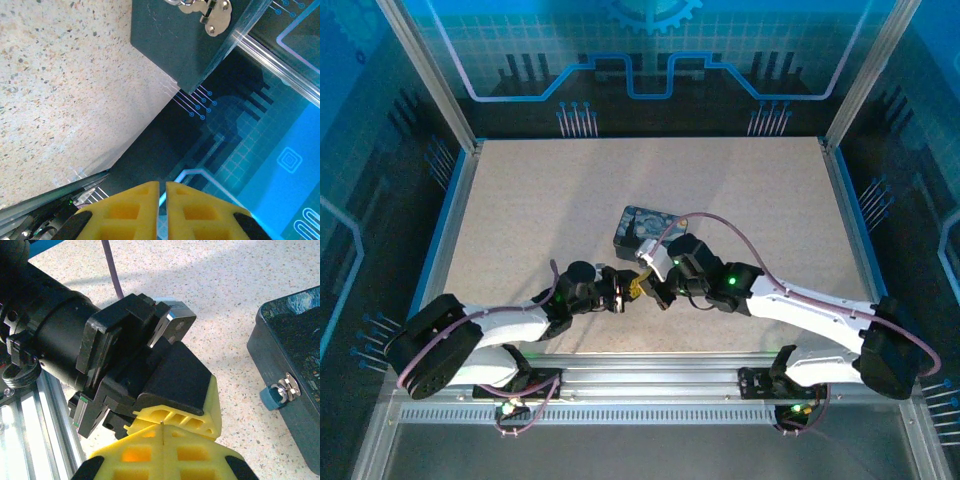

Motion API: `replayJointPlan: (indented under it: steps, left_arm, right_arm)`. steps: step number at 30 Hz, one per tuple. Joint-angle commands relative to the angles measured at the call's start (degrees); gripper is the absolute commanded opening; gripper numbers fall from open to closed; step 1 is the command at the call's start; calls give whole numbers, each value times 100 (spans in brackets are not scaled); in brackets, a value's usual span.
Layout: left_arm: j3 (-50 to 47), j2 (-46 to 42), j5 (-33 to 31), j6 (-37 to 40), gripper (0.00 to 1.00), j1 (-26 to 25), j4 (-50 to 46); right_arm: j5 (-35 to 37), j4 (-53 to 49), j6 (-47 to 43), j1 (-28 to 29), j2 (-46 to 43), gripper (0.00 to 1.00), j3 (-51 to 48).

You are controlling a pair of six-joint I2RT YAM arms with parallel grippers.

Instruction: Unlock a padlock with a key

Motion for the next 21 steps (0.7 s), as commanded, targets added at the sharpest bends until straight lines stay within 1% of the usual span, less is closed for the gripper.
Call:
replayJointPlan:
  steps: [1,6,9,11,15,18,21]
  left_arm:
    - [-114,91,-19,-359,9,-44,180]
    - [-115,152,-10,-337,1,-40,272]
    - [-106,189,2,-274,0,-44,300]
    - [-67,191,-45,-25,0,-45,356]
    - [204,38,-311,1258,0,-39,425]
    - [453,-249,-547,2272,0,-47,80]
    - [624,-662,-874,3262,0,-97,-274]
  right_arm:
    - [70,127,109,26,-157,1,-148]
    - [68,117,134,3,-183,1,-187]
    - [60,133,176,-38,-242,2,-235]
    - [-38,209,256,-121,-346,5,-300]
    - [-621,712,691,-489,-719,22,-688]
    - [-1233,1323,1256,-852,-1075,33,-1081]
    - [-1727,2000,1936,-1195,-1390,42,-1480]
